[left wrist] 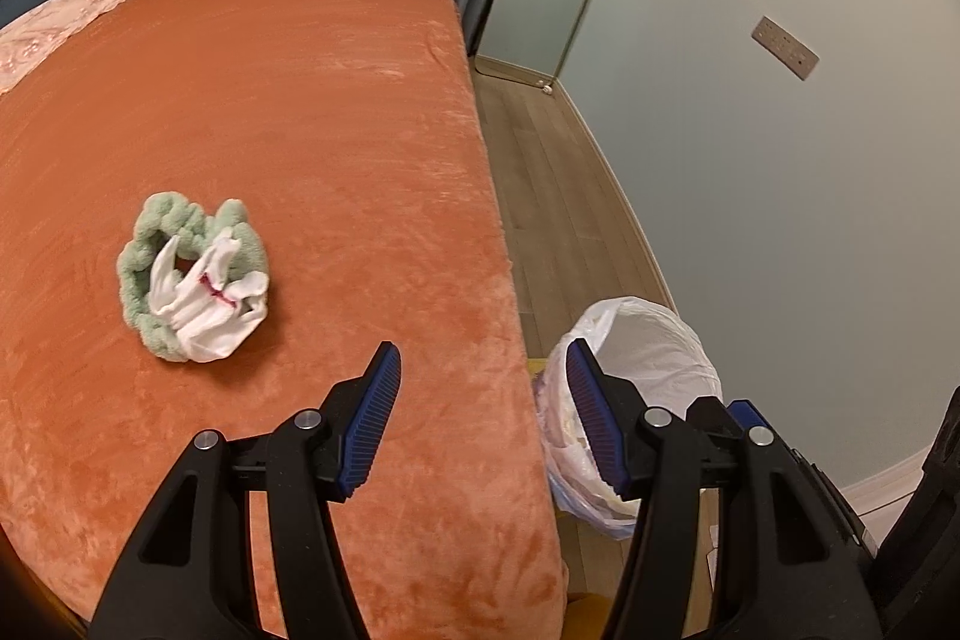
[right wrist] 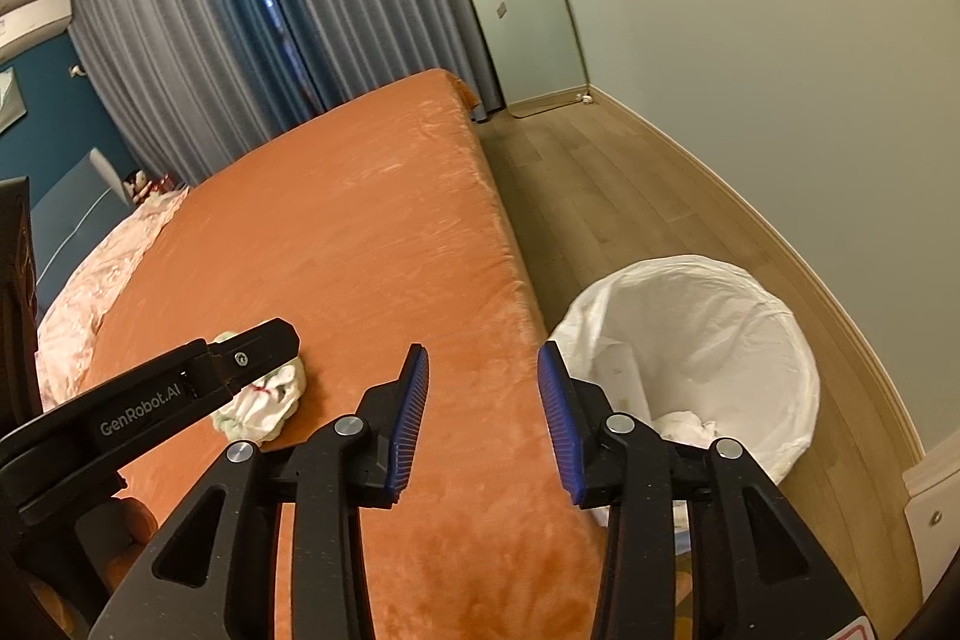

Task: Collect trash
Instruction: 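Move both open grippers over the green scrunchie and white sock on the bed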

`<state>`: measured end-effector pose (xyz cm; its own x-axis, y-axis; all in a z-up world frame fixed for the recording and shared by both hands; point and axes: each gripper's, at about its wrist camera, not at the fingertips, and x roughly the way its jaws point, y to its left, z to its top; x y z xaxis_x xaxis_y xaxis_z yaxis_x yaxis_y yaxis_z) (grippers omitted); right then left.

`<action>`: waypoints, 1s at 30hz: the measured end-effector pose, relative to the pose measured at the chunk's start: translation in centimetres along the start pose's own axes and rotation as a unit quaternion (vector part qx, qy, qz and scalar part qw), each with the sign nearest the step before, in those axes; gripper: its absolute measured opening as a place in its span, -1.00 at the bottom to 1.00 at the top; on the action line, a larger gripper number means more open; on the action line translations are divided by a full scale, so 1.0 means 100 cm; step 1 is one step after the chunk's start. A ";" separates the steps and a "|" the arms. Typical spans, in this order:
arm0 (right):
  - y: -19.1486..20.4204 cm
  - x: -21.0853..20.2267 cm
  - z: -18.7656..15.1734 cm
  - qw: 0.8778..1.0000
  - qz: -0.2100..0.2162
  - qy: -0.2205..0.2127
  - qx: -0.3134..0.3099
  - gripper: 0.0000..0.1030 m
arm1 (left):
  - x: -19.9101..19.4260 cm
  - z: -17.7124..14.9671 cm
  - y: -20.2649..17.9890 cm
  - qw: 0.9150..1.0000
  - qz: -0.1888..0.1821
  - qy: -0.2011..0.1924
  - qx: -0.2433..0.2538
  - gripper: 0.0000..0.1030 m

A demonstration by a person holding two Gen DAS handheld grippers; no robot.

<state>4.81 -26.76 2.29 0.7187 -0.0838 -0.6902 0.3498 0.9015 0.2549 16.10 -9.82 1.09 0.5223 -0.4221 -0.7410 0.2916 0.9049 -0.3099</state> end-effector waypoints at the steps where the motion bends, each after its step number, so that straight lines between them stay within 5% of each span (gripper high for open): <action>1: 0.005 0.001 0.000 1.000 0.001 0.001 -0.003 -0.27 | -0.002 0.001 0.006 1.000 0.002 -0.001 -0.005 0.06; 30: 0.156 0.047 -0.040 0.991 0.049 0.057 -0.113 -0.13 | -0.035 -0.004 0.174 0.991 0.063 -0.013 -0.120 0.06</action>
<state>11.23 -11.40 0.31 0.6658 0.0447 -0.7448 0.1295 0.9761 0.1743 19.03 7.41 -1.96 0.5634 -0.3026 -0.7687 0.0245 0.9362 -0.3506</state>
